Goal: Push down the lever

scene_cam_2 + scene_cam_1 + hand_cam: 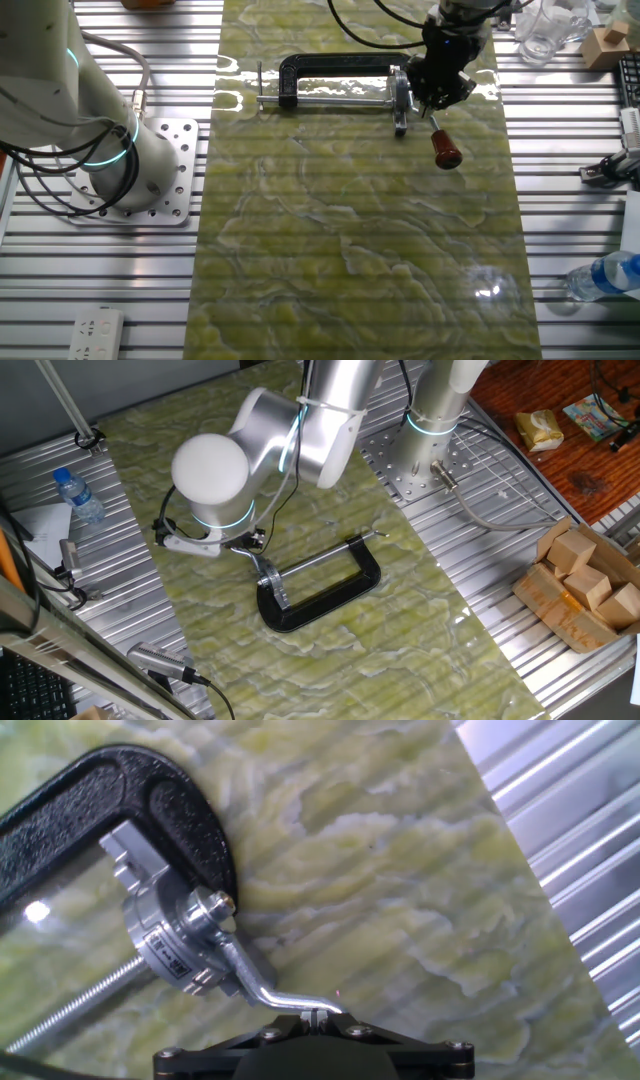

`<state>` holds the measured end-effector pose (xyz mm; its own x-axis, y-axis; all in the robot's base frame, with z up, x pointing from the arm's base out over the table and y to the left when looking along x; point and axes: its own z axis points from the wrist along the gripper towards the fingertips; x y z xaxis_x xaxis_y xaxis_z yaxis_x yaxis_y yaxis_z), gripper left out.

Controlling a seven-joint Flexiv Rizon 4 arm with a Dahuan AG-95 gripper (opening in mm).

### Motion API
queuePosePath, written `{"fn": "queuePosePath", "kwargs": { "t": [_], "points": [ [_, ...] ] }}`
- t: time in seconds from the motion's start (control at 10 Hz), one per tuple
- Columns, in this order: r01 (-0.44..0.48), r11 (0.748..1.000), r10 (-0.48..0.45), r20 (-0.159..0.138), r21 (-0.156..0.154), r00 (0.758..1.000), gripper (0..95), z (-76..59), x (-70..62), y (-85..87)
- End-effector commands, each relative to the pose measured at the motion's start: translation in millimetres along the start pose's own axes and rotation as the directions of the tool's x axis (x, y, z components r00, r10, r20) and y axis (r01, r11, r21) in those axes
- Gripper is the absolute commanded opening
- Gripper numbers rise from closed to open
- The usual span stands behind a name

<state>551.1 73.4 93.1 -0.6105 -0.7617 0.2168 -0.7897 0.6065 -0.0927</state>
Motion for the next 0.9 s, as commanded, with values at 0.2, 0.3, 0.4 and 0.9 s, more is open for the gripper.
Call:
{"fn": "queuePosePath", "kwargs": {
  "t": [0.2, 0.3, 0.4, 0.9],
  "points": [
    [-0.029, 1.000, 0.029, 0.004, -0.008, 1.000, 0.0, 2.0, -2.7, -0.1],
    [-0.039, 0.999, 0.039, 0.009, -0.012, 0.999, 0.0, 2.5, -3.6, 0.0],
    [-0.044, 0.999, 0.044, 0.011, -0.014, 0.999, 0.0, 3.4, -4.1, 0.0],
    [-0.048, 0.999, 0.048, 0.027, -0.007, 0.998, 0.0, 11.3, -7.7, 0.2]
  ]
}}
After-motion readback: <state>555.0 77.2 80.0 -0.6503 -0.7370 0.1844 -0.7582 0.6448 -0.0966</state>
